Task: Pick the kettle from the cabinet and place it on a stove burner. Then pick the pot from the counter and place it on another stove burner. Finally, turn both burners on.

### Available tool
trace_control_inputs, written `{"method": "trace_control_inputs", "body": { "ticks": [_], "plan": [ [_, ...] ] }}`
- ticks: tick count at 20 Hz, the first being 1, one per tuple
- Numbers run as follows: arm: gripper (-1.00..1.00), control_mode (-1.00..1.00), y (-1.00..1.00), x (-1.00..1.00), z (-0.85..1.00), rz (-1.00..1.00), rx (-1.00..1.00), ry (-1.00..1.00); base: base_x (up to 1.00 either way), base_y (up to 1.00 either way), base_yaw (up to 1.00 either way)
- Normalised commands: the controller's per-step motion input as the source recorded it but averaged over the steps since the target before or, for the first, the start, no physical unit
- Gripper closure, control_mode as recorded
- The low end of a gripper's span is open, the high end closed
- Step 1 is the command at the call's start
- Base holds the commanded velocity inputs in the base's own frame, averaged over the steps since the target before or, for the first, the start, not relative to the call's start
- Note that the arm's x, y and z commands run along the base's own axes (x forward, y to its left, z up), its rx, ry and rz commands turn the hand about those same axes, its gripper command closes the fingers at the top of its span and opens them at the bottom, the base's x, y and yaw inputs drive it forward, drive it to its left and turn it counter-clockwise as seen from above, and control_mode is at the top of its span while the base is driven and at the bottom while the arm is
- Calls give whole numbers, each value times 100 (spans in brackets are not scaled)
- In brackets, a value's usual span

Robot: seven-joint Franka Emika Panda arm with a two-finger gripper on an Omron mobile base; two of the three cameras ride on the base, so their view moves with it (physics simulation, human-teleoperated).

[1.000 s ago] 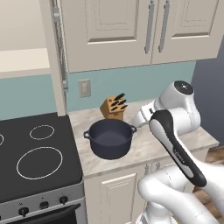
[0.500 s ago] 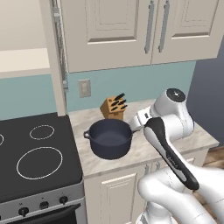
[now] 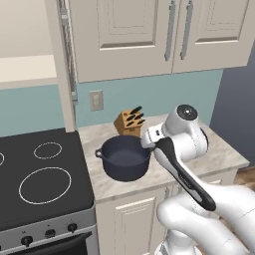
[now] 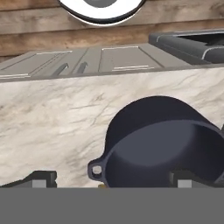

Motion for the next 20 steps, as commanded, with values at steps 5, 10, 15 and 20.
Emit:
{"method": "trace_control_inputs", "body": {
  "ticks": [5,10,15,20],
  "plan": [
    [-100,-100,4,20,-15,-3,0,8,0,0,0],
    [-100,-100,0,5,-20,-5,0,16,0,0,0],
    [-100,-100,0,12,-20,-4,0,14,0,0,0],
    [-100,-100,3,14,-22,-3,0,5,0,0,0]
  ]
}}
